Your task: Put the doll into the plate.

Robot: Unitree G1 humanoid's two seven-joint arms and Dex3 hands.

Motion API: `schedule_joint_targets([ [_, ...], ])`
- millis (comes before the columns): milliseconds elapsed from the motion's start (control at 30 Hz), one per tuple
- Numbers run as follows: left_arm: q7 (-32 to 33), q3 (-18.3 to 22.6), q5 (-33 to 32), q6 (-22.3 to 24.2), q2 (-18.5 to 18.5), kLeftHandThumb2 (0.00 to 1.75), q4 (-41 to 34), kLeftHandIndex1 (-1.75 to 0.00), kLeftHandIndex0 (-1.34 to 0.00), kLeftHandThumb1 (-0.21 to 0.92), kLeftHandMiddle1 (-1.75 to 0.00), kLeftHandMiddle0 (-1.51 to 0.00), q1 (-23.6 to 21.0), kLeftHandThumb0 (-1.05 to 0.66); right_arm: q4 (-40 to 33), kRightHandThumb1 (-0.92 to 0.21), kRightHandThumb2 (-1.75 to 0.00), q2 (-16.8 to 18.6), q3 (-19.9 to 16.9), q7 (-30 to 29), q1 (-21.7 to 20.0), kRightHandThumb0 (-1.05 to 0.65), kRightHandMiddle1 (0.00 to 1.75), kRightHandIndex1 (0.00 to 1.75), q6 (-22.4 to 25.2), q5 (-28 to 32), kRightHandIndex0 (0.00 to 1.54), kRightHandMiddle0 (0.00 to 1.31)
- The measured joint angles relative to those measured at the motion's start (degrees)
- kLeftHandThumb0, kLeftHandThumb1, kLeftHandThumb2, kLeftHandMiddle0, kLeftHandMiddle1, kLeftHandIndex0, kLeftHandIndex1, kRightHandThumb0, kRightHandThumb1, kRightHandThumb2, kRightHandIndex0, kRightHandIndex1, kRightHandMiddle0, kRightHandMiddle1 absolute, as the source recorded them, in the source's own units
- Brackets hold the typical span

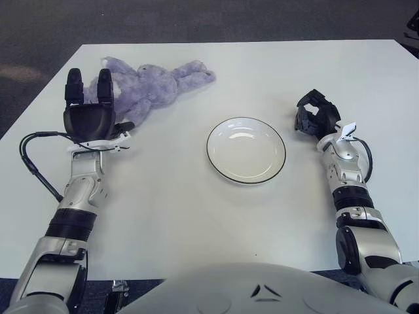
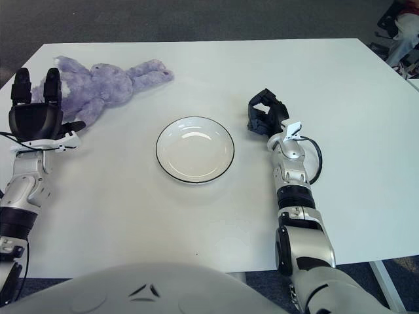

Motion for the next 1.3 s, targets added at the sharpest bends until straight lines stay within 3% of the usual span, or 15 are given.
schedule_joint_targets([
  [433,2.6,-0.5,-2.5,-1.8,0.6,0.07,3.1,0.00,0.00,0.88,0.00,0.00,-2.6,-1.05,0.0,-0.56,-1.01,-0.1,0.1,0.4,-0.2,-0.41,1.75,1.75,0.4,-0.1,0.98,0.43],
  [800,8.8,-2.0,-6.8,-8.8,3.3,0.06,17.8,0.00,0.00,0.89,0.00,0.00,-11.0,-1.05,0.1,-0.57,-1.00,-0.2,0.1,0.6,-0.4,-0.41,1.75,1.75,0.6,-0.1,0.95,0.42],
  [1300,26.8,-3.8,-11.1,-19.8,4.3,0.03,30.8,-0.08,-0.02,0.82,0.00,0.00,-16.6,-0.96,0.1,-0.58,-0.98,-0.2,0.1,1.0,-0.4,-0.41,1.75,1.75,0.8,0.0,0.95,0.41],
])
